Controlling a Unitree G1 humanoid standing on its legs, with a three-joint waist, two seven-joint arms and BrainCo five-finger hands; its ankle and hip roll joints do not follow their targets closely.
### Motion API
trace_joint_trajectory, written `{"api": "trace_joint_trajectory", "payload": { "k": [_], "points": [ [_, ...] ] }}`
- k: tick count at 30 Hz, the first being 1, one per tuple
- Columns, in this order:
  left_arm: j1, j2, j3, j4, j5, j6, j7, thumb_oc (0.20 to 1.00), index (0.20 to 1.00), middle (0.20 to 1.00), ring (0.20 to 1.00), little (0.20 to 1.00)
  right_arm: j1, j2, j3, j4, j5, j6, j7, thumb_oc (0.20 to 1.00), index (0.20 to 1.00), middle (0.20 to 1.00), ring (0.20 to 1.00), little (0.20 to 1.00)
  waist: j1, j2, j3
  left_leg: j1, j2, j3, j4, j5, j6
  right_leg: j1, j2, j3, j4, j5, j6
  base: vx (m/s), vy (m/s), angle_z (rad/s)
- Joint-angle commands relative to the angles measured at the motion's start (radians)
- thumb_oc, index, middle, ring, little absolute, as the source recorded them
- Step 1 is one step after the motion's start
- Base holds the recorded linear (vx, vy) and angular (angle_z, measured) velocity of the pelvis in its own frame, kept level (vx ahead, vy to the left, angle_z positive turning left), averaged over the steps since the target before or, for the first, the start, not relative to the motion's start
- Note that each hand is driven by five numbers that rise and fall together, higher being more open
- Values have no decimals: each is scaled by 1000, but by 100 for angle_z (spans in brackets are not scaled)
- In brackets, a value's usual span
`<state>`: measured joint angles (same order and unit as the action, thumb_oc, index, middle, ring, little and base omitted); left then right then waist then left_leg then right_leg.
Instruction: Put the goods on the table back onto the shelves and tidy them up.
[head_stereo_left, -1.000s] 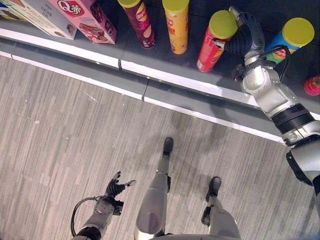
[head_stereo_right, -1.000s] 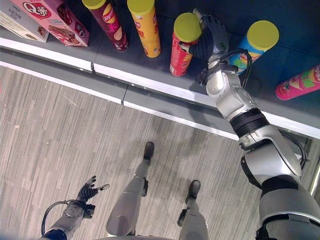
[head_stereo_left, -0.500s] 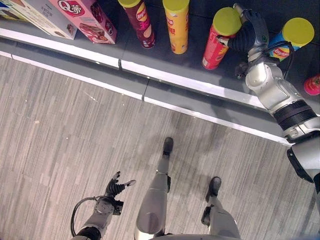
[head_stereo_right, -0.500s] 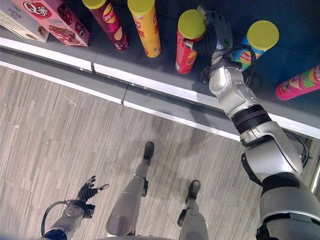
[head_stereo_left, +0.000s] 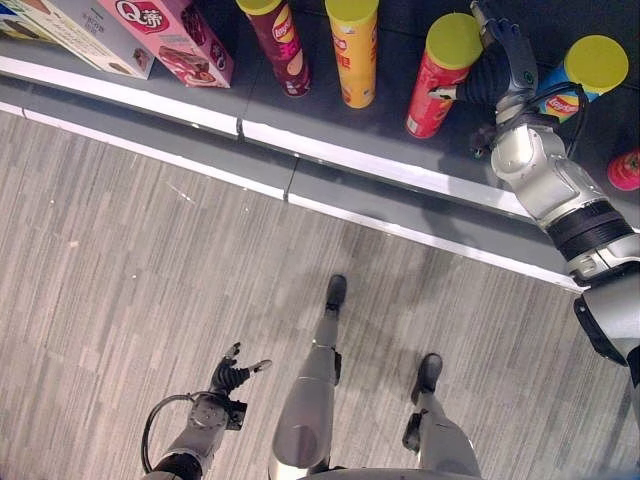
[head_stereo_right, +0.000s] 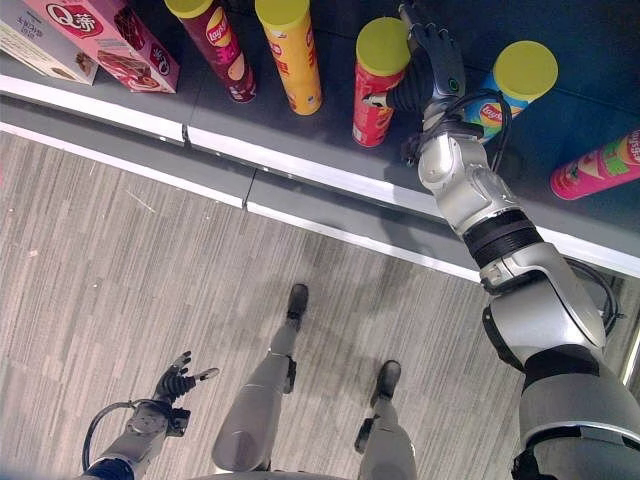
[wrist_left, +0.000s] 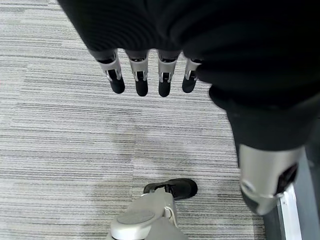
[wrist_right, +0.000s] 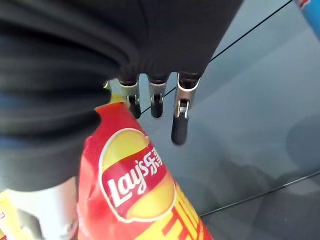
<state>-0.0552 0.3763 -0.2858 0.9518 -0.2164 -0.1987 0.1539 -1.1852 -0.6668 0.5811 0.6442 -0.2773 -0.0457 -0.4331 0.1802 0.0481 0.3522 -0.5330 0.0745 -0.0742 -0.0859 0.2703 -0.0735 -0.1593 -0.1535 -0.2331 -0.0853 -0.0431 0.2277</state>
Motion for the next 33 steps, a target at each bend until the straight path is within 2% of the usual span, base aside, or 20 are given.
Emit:
{"api": "trace_joint_trajectory", "payload": {
  "k": [1,8,12,15,17,18,19,20,21,24,25,26,27,28,32,33],
  "points": [
    [-78,31,-26,25,5,-1,16,1000,1000,1000,1000,1000,-61,-51,2,-57,-29,-17,-38,1000,1000,1000,1000,1000,25,-24,6,155,-29,103,65,-232,-52,-140,17,88,53,91,34,0,0,0],
    [-79,35,-21,27,19,10,9,1000,1000,1000,1000,1000,-42,-67,-35,-153,-60,-17,-51,1000,1000,1000,1000,1000,18,-31,-10,179,-23,106,63,-236,-51,-126,18,94,54,87,34,0,0,0],
    [-77,39,-10,31,48,24,4,1000,1000,1000,1000,1000,22,-69,-95,-292,-94,-25,-53,1000,1000,1000,1000,1000,3,-48,-30,208,-17,111,57,-243,-49,-109,17,98,48,92,34,0,0,0],
    [-68,39,12,39,79,42,-5,1000,1000,1000,1000,1000,150,-47,-157,-436,-57,-60,-5,1000,1000,1000,1000,1000,-22,-71,-57,244,-17,122,49,-254,-42,-86,16,114,43,107,34,12,12,-1],
    [-68,39,21,45,92,47,-9,1000,1000,1000,1000,1000,192,-45,-169,-466,-33,-75,16,1000,1000,1000,1000,1000,-29,-76,-62,254,-16,128,49,-258,-41,-80,16,116,44,111,34,26,38,-2],
    [-58,35,38,48,113,57,-19,1000,1000,1000,1000,1000,277,-30,-195,-533,26,-106,66,1000,1000,1000,1000,1000,-43,-83,-70,272,-17,140,50,-265,-36,-69,17,123,45,117,34,12,42,-8],
    [-56,36,37,48,113,57,-19,1000,1000,1000,1000,1000,281,-31,-198,-537,27,-105,68,1000,1000,1000,1000,1000,-41,-84,-71,274,-17,141,50,-266,-36,-68,17,124,45,117,34,16,73,-18],
    [-47,38,58,57,137,62,-34,1000,1000,1000,1000,1000,373,-28,-216,-602,108,-142,126,1000,1000,1000,1000,1000,-62,-95,-80,294,-15,155,54,-276,-33,-64,17,138,49,135,34,6,31,-25],
    [-46,39,57,56,138,62,-35,1000,1000,1000,1000,1000,377,-29,-219,-606,109,-141,128,1000,1000,1000,1000,1000,-60,-96,-80,295,-15,156,53,-277,-33,-63,17,139,48,135,34,3,52,-36],
    [-35,48,88,78,168,69,-49,1000,1000,1000,1000,1000,502,-40,-227,-677,277,-190,252,1000,1000,1000,1000,1000,-93,-118,-91,321,-4,192,65,-291,-29,-66,24,162,57,153,34,-3,50,-37],
    [-28,53,107,100,188,72,-65,1000,1000,1000,1000,1000,579,-53,-229,-710,378,-211,343,1000,1000,1000,1000,1000,-111,-136,-100,344,8,224,72,-298,-31,-69,34,178,62,161,34,5,55,-47],
    [-25,57,117,110,201,73,-74,1000,1000,1000,1000,1000,615,-74,-232,-722,431,-215,387,1000,1000,1000,1000,1000,-117,-143,-103,363,16,246,74,-306,-32,-67,41,185,65,165,34,-11,76,-79],
    [-21,64,140,129,222,78,-80,1000,1000,1000,1000,1000,708,-103,-253,-752,511,-226,451,1000,1000,1000,1000,1000,-144,-156,-108,386,30,292,91,-314,-30,-78,54,184,77,166,34,-23,47,-75],
    [-22,65,140,129,222,78,-80,1000,1000,1000,1000,1000,709,-103,-255,-753,512,-225,451,1000,1000,1000,1000,1000,-143,-158,-110,382,29,293,91,-311,-30,-82,53,186,77,168,34,-44,37,-72],
    [-8,66,164,128,241,80,-96,1000,1000,1000,1000,1000,845,-92,-314,-793,606,-229,518,1000,1000,1000,1000,1000,-175,-154,-120,411,62,365,103,-316,-28,-78,44,150,97,153,34,-59,29,-91],
    [5,63,183,123,247,78,-106,1000,1000,1000,1000,1000,920,-84,-365,-798,654,-235,544,1000,1000,1000,1000,1000,-190,-147,-139,430,85,414,94,-307,-30,-66,16,117,101,154,34,-48,38,-62]
  ]
}}
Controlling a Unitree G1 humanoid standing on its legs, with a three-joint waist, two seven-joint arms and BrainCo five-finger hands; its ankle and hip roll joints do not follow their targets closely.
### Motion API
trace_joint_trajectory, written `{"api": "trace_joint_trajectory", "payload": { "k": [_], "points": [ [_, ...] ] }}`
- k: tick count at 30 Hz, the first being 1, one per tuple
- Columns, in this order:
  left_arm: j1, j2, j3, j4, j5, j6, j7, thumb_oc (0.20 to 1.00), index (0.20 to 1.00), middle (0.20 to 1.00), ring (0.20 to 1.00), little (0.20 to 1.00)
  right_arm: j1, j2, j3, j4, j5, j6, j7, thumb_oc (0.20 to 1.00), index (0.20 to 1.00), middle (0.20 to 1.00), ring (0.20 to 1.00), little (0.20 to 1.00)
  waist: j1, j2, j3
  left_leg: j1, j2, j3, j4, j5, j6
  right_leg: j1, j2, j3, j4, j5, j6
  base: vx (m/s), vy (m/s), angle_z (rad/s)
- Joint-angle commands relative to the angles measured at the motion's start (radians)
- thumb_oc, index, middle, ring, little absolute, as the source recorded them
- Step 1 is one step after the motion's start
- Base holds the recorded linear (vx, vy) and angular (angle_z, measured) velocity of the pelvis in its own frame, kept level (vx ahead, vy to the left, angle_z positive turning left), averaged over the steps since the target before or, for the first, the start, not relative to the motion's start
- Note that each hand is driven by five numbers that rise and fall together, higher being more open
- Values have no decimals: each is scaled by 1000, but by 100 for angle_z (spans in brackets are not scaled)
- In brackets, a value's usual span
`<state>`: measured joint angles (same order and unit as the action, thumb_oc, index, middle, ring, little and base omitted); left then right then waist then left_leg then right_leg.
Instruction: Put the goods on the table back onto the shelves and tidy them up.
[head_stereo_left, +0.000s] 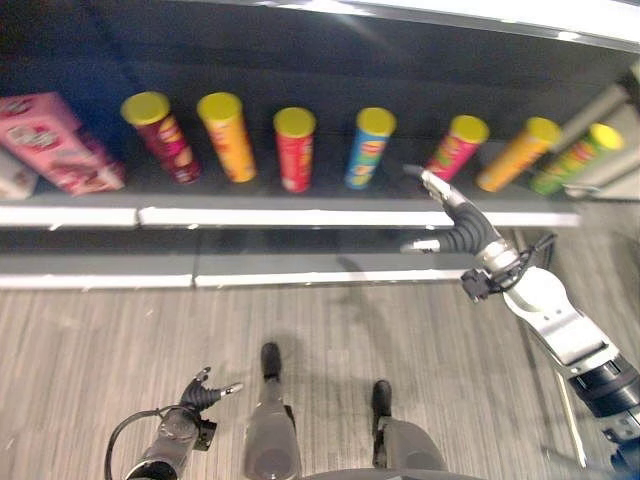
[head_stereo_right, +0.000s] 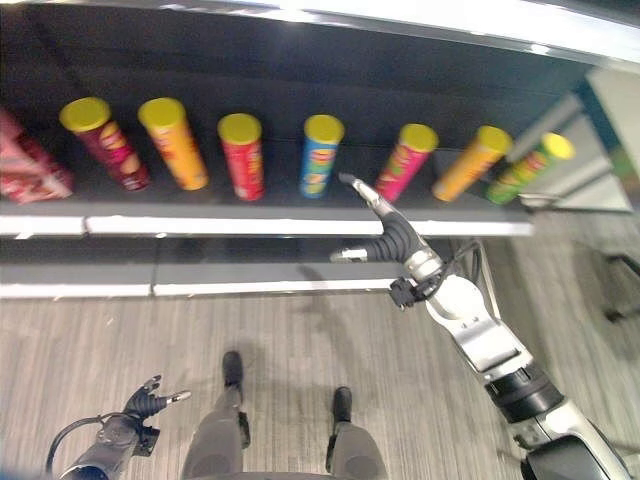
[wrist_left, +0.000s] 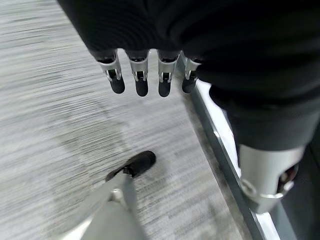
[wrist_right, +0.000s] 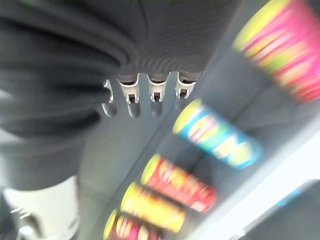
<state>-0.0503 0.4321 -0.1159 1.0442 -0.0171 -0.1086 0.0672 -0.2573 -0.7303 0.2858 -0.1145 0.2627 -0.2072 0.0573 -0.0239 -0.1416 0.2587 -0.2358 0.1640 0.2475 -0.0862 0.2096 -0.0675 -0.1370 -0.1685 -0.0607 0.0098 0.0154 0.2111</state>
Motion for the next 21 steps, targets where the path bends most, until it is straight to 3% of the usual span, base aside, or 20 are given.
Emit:
{"api": "trace_joint_trajectory", "payload": {
  "k": [1,4,5,7,9,11,14,17,18,19,21],
  "points": [
    [0,8,12,30,47,-12,-19,1000,1000,1000,1000,1000,-6,-20,-72,-41,114,-73,54,1000,1000,1000,1000,1000,16,43,-46,134,-4,93,93,-246,-36,-88,31,-55,6,96,51,-50,10,-90],
    [17,-10,33,37,54,-14,-30,1000,1000,1000,1000,1000,67,-2,-145,-24,170,-74,71,1000,1000,1000,1000,1000,-3,46,-88,178,30,184,76,-239,-49,-80,-28,-108,-4,151,51,-2,-63,-105],
    [24,-14,39,36,54,-15,-32,1000,1000,1000,1000,1000,80,2,-167,-16,180,-72,69,1000,1000,1000,1000,1000,-3,53,-100,206,39,195,70,-263,-59,-72,-36,-132,-6,153,51,60,-82,-108],
    [35,-23,53,26,44,-14,-33,1000,1000,1000,1000,1000,96,9,-203,14,184,-71,45,1000,1000,1000,1000,1000,5,53,-105,236,51,245,77,-265,-66,-69,-70,-218,-4,171,51,5,-123,-134],
    [44,-35,65,26,35,-12,-32,1000,1000,1000,1000,1000,112,14,-252,40,177,-73,9,1000,1000,1000,1000,1000,14,44,-115,254,66,297,88,-256,-75,-39,-100,-320,-15,164,51,-43,-149,-129],
    [46,-44,68,31,32,-11,-33,1000,1000,1000,1000,1000,145,10,-311,54,157,-61,-13,1000,1000,1000,1000,1000,19,34,-133,255,86,337,100,-243,-90,-6,-100,-352,-47,147,51,-62,-165,-110],
    [41,-53,67,33,33,-11,-35,1000,1000,1000,1000,1000,196,-11,-388,56,122,-48,-41,1000,1000,1000,1000,1000,11,40,-144,262,113,350,96,-220,-110,4,-83,-333,-46,113,51,22,-256,-51],
    [36,-75,53,30,40,-14,-40,1000,1000,1000,1000,1000,275,-55,-519,29,88,-53,-74,1000,1000,1000,1000,1000,-33,81,-160,296,170,358,78,-166,-152,24,-42,-310,-13,25,51,84,-264,-17],
    [36,-76,52,30,40,-14,-40,1000,1000,1000,1000,1000,276,-55,-520,28,88,-53,-73,1000,1000,1000,1000,1000,-32,82,-160,296,171,358,78,-165,-152,24,-41,-310,-12,24,51,63,-255,-9],
    [27,-86,40,19,39,-12,-47,1000,1000,1000,1000,1000,307,-52,-574,11,77,-61,-94,1000,1000,1000,1000,1000,-57,105,-165,306,213,360,83,-128,-172,32,-9,-296,19,-28,38,66,-217,-8],
    [24,-91,36,1,38,-15,-46,1000,1000,1000,1000,1000,318,-53,-613,8,60,-68,-118,1000,1000,1000,1000,1000,-81,118,-169,329,249,375,93,-95,-180,39,21,-280,44,-61,16,98,-268,-3]
  ]
}}
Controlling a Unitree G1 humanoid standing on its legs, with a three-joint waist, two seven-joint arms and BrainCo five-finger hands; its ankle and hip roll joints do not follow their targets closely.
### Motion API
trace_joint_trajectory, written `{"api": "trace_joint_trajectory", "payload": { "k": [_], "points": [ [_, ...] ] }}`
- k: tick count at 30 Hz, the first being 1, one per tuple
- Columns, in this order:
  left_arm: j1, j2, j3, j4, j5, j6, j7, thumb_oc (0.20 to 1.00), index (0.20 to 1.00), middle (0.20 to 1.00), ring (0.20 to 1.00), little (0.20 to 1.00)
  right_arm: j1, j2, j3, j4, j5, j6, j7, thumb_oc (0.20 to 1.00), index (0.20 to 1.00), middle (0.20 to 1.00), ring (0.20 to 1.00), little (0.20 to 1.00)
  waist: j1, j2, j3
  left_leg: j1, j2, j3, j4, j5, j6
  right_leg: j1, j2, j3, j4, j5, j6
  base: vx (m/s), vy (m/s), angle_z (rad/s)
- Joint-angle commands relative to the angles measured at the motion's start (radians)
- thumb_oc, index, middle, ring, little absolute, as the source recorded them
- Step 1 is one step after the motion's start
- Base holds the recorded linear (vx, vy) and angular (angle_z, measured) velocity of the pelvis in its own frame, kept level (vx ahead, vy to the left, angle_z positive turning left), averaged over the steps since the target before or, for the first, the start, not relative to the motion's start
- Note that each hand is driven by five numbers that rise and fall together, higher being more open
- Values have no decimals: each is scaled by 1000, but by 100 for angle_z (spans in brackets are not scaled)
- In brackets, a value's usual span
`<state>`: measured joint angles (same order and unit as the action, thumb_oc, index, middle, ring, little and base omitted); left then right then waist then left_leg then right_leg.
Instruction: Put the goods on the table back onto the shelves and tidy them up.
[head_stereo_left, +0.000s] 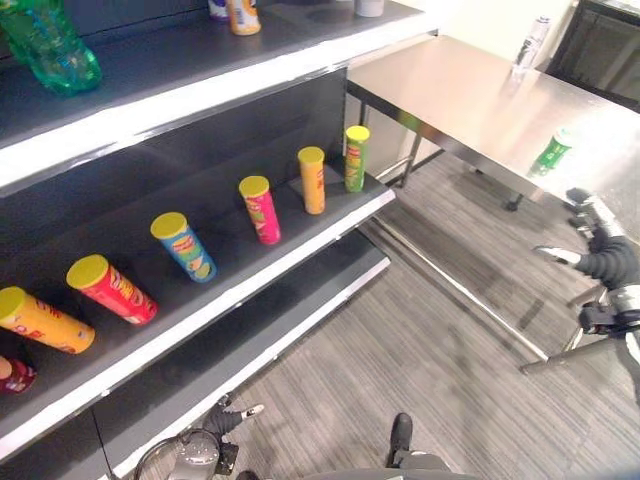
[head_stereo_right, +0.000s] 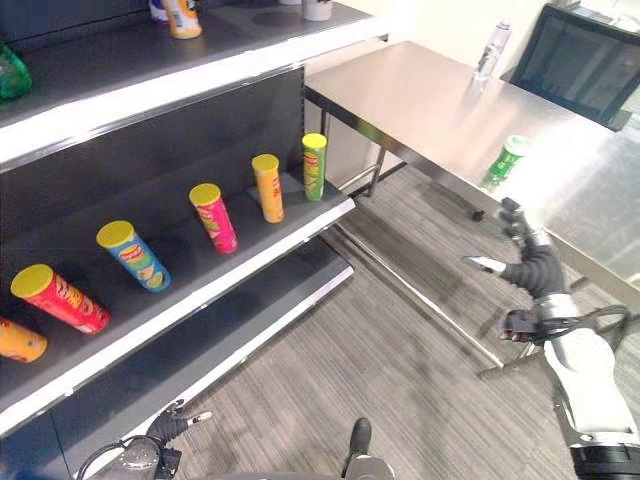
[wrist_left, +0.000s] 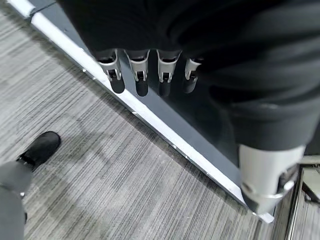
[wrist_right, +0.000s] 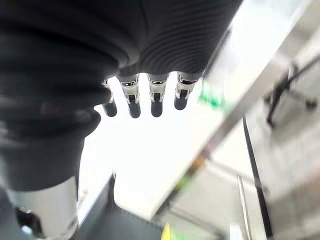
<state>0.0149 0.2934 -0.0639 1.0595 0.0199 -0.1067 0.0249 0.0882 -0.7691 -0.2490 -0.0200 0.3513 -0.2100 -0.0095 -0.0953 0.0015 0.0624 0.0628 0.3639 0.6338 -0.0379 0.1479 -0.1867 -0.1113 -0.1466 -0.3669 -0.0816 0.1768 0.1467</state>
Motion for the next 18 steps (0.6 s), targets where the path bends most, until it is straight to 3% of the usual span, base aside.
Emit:
{"api": "trace_joint_trajectory", "payload": {
  "k": [1,2,3,4,5,6,9,11,13,15,16,18],
  "points": [
    [-44,48,-21,-24,-2,-15,-3,1000,1000,1000,1000,1000,-23,-11,-91,-89,-32,-67,-63,1000,1000,1000,1000,1000,-14,-17,29,36,68,-16,59,-7,-64,15,17,37,149,-238,70,113,-245,-15],
    [-47,48,-23,-36,-9,-15,-1,1000,1000,1000,1000,1000,-21,-11,-97,-88,-37,-68,-74,1000,1000,1000,1000,1000,-13,-13,33,32,80,-42,83,27,-66,19,34,54,160,-253,58,77,-151,-25],
    [-47,48,-23,-36,-9,-15,-1,1000,1000,1000,1000,1000,-21,-11,-97,-88,-37,-68,-74,1000,1000,1000,1000,1000,-13,-13,33,32,80,-42,84,27,-66,19,35,54,160,-254,58,50,-278,-37],
    [-47,51,-30,-65,-17,-16,-2,1000,1000,1000,1000,1000,-29,-17,-104,-92,-47,-71,-85,1000,1000,1000,1000,1000,-3,-16,50,4,77,-127,151,52,-38,21,67,75,175,-261,22,7,-212,-33],
    [-47,51,-30,-65,-18,-16,-2,1000,1000,1000,1000,1000,-29,-17,-104,-92,-47,-71,-85,1000,1000,1000,1000,1000,-4,-15,50,0,78,-131,156,50,-38,20,67,74,176,-261,22,78,-331,-63],
    [-24,50,-40,-90,-22,-18,-10,1000,1000,1000,1000,1000,-46,-31,-90,-90,-58,-71,-89,1000,1000,1000,1000,1000,22,-34,62,-44,-17,-312,210,-47,22,32,80,137,177,-269,5,121,-178,-67],
    [-2,47,-62,-97,-38,-22,-21,1000,1000,1000,1000,1000,-76,-52,-85,-69,-66,-73,-100,1000,1000,1000,1000,1000,68,-47,87,-89,-155,-522,231,-180,64,67,109,246,167,-283,-14,135,-166,-154],
    [-8,45,-78,-80,-41,-25,-24,1000,1000,1000,1000,1000,-98,-60,-89,-56,-72,-81,-115,1000,1000,1000,1000,1000,84,-44,96,-131,-216,-580,210,-182,68,77,130,286,158,-282,-22,108,-95,-105],
    [-13,42,-90,-70,-37,-25,-27,1000,1000,1000,1000,1000,-126,-68,-79,-52,-90,-85,-134,1000,1000,1000,1000,1000,102,-32,107,-199,-279,-604,170,-142,82,94,165,319,154,-283,-23,136,-96,-133],
    [-15,38,-94,-62,-36,-24,-28,1000,1000,1000,1000,1000,-132,-68,-72,-54,-99,-85,-140,1000,1000,1000,1000,1000,117,-26,111,-216,-296,-598,145,-119,84,106,177,337,157,-290,-23,148,-67,-165],
    [-28,34,-100,-42,-31,-26,-27,1000,1000,1000,1000,1000,-149,-72,-61,-43,-111,-84,-156,1000,1000,1000,1000,1000,138,-16,124,-289,-338,-589,110,-86,80,135,208,359,161,-310,-30,218,-87,-112],
    [-35,30,-96,-28,-28,-23,-26,1000,1000,1000,1000,1000,-164,-74,-52,-43,-121,-82,-164,1000,1000,1000,1000,1000,156,1,129,-335,-358,-567,74,-50,74,168,244,387,161,-333,-38,289,-87,-25]
  ]
}}
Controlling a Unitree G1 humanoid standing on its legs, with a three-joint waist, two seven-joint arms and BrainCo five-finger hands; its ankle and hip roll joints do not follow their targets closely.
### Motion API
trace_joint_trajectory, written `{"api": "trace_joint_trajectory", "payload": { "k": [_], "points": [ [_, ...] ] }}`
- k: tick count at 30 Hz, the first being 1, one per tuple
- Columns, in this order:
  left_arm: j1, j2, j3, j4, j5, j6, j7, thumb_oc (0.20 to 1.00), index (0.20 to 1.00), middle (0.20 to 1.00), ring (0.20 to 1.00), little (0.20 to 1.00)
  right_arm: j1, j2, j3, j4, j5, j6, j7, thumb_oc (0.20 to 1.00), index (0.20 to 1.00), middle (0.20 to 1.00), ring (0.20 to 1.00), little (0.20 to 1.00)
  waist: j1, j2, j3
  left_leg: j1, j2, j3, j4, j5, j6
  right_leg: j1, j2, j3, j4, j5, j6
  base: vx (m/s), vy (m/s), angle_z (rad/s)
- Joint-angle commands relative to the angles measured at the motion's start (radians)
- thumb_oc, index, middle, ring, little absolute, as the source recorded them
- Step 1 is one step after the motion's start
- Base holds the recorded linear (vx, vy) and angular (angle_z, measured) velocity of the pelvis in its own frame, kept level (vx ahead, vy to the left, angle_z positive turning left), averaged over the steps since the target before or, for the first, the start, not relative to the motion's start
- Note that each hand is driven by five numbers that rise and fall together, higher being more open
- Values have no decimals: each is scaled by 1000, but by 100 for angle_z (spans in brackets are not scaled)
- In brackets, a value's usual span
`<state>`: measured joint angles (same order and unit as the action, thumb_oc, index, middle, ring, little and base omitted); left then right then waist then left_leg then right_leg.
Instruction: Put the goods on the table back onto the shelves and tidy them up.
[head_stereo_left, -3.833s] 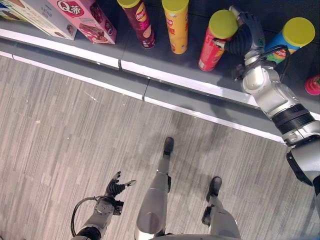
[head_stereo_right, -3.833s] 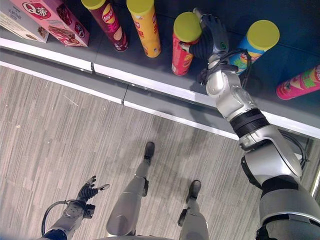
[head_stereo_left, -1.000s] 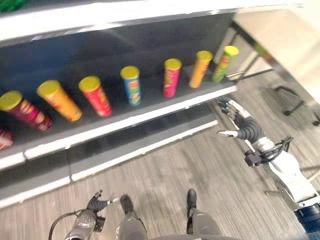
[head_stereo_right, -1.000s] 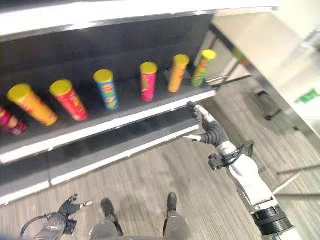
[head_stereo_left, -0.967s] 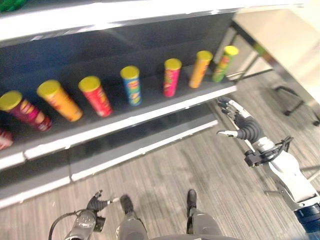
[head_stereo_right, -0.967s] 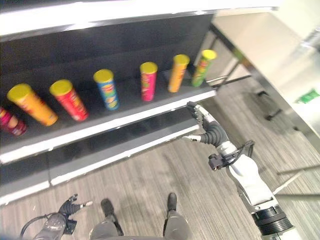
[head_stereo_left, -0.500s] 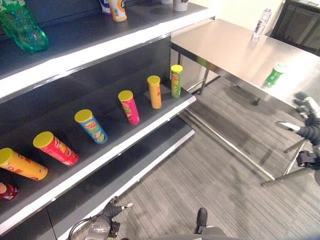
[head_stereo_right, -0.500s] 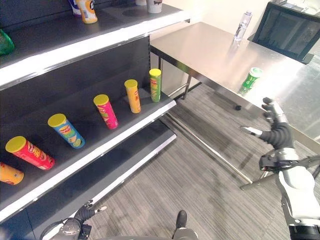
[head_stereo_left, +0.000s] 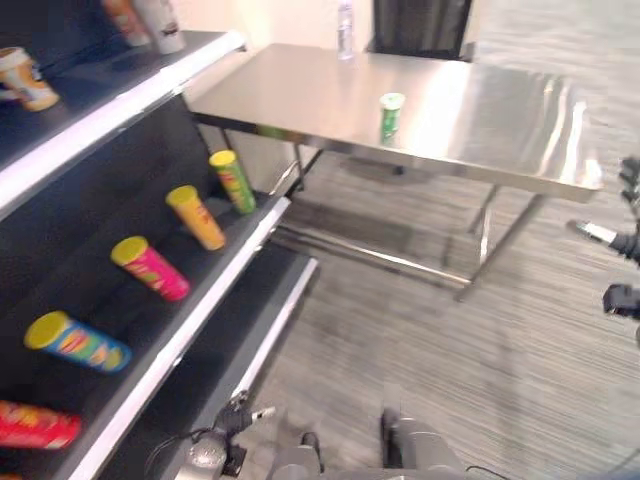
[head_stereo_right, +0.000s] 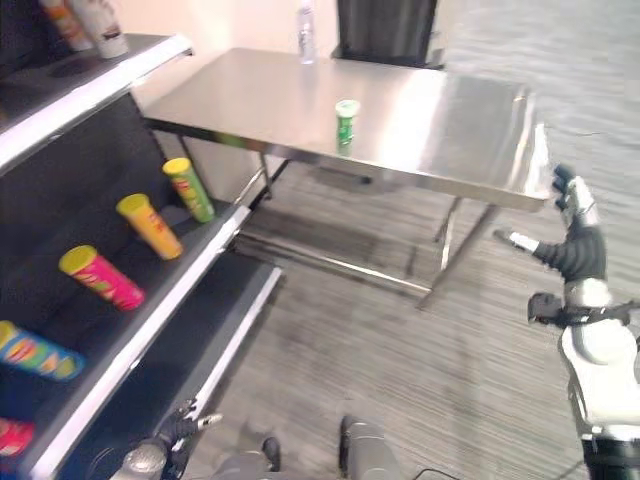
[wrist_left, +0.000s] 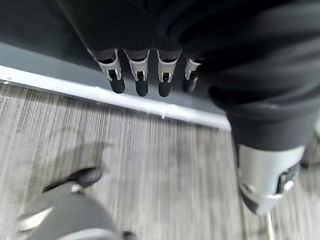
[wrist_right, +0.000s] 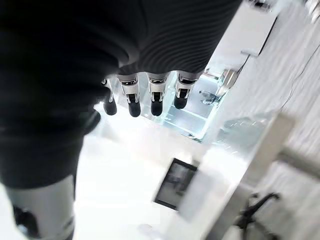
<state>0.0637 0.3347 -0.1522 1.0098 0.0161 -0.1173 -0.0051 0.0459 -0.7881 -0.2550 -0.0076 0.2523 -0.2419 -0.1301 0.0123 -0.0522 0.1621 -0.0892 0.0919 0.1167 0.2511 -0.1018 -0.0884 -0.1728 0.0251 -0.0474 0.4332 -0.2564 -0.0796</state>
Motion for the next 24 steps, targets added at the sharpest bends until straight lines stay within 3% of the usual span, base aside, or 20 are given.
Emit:
{"api": "trace_joint_trajectory", "payload": {
  "k": [1,6,8,12,14,16,17,18,19,20,22,24],
  "points": [
    [-86,-13,-3,26,-22,-10,3,1000,1000,1000,1000,1000,-129,-56,-43,-56,-24,-46,-44,1000,1000,1000,1000,1000,56,61,28,-198,-93,-32,-226,215,-26,251,88,82,-357,89,186,305,-55,-22],
    [-68,-22,14,32,-17,-4,7,1000,1000,1000,1000,1000,-183,-52,10,-52,-26,-34,-44,1000,1000,1000,1000,1000,107,72,11,-201,-91,48,-233,248,-4,335,117,159,-363,34,194,266,-9,-65],
    [-50,-27,29,42,-20,-4,14,1000,1000,1000,1000,1000,-203,-51,48,-56,-38,-24,-32,1000,1000,1000,1000,1000,126,58,-19,-165,-77,52,-238,268,21,371,84,180,-360,0,211,487,74,-73],
    [-27,-31,44,48,-29,-2,22,1000,1000,1000,1000,1000,-220,-41,80,-57,-57,-12,-16,1000,1000,1000,1000,1000,148,9,-63,-141,-90,77,-196,208,51,390,-16,191,-282,-20,263,401,65,-82],
    [-28,-31,45,44,-33,-1,24,1000,1000,1000,1000,1000,-225,-41,86,-55,-66,-9,-15,1000,1000,1000,1000,1000,152,10,-69,-134,-85,81,-192,195,57,362,-27,193,-229,2,278,177,29,-53],
    [-35,-30,43,35,-43,-1,25,1000,1000,1000,1000,1000,-236,-47,93,-54,-87,-4,-15,1000,1000,1000,1000,1000,143,1,-51,-106,-102,78,-177,162,75,290,-58,192,-34,114,332,149,0,-24],
    [-35,-30,43,34,-43,-1,25,1000,1000,1000,1000,1000,-237,-47,94,-54,-88,-4,-15,1000,1000,1000,1000,1000,146,5,-54,-109,-95,79,-178,166,73,284,-52,195,-34,120,331,150,-26,13],
    [-46,-25,35,22,-52,0,30,1000,1000,1000,1000,1000,-255,-43,101,-57,-97,-1,-19,1000,1000,1000,1000,1000,129,16,-31,-81,-89,73,-174,148,80,198,-44,180,129,240,341,238,29,28],
    [-55,-9,23,-3,-55,1,33,1000,1000,1000,1000,1000,-252,-28,100,-52,-107,-2,-29,1000,1000,1000,1000,1000,107,48,-9,-22,-71,38,-192,129,86,92,-61,134,270,235,308,359,18,18],
    [-58,-2,19,-10,-56,0,31,1000,1000,1000,1000,1000,-251,-28,97,-54,-105,-4,-28,1000,1000,1000,1000,1000,96,50,-6,-4,-71,21,-196,114,81,62,-106,103,267,182,285,365,17,27],
    [-63,4,15,-28,-63,-6,33,1000,1000,1000,1000,1000,-266,-35,101,-50,-97,-8,-28,1000,1000,1000,1000,1000,87,65,-3,25,-59,-8,-196,82,67,0,-166,42,137,115,265,275,-104,34],
    [-65,2,14,-24,-70,-12,31,1000,1000,1000,1000,1000,-278,-51,93,-39,-81,-9,-28,1000,1000,1000,1000,1000,75,52,-8,55,-73,-28,-197,53,52,-44,-172,10,-62,149,276,248,-137,37]
  ]
}}
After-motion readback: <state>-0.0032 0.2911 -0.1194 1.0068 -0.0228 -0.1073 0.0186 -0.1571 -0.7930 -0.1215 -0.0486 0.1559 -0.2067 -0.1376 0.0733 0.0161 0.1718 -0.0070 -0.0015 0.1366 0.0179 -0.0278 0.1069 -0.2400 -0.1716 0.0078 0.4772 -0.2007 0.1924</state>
